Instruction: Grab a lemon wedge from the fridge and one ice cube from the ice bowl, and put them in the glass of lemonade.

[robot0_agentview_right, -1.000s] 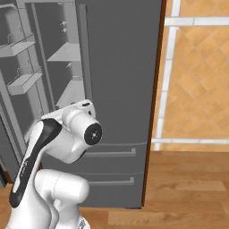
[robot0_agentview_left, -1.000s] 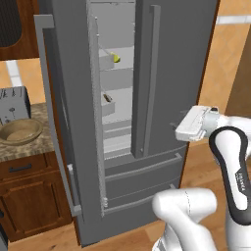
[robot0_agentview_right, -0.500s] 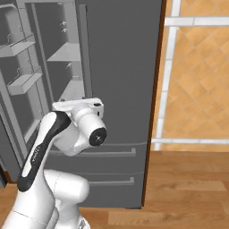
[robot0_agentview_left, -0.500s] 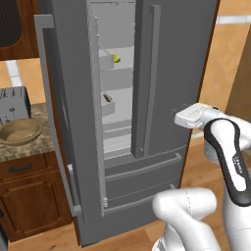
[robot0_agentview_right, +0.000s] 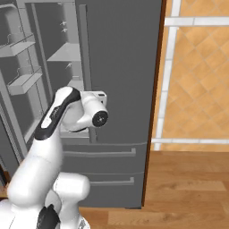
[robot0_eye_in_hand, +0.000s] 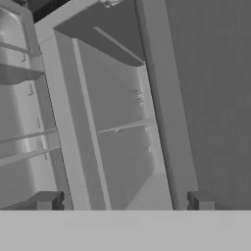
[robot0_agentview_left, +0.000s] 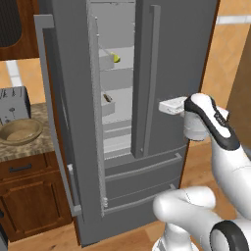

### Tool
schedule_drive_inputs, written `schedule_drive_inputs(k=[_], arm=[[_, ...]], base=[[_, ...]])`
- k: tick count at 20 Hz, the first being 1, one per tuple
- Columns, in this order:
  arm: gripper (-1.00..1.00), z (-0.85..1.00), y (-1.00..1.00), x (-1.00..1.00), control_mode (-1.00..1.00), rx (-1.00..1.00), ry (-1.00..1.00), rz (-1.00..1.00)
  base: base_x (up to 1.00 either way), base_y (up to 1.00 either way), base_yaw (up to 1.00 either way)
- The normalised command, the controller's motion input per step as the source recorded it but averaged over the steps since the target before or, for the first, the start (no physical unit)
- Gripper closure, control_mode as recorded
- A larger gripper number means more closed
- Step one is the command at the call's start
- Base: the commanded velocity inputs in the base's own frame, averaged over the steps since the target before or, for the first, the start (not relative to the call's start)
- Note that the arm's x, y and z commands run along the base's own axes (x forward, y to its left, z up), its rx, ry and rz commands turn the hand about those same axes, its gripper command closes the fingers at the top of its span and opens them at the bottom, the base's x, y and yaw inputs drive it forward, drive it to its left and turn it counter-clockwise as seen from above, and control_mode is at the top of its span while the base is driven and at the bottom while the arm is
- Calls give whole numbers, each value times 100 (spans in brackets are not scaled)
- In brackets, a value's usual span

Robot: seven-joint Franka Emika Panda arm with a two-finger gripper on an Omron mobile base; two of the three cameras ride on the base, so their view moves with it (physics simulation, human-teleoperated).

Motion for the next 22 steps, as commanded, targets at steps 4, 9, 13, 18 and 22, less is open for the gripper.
schedule_drive_inputs(k=[4,9,13,18,22], arm=[[-100,-22,0,92,-100,0,8,0],[-100,-24,0,95,-100,0,12,-1],[-100,-20,1,99,-100,-1,8,-7],[-100,-28,26,100,-100,-10,5,-14],[100,-8,21,49,-100,-6,4,-8]], base=[[0,0,0],[0,0,0],[0,0,0],[0,0,0],[0,0,0]])
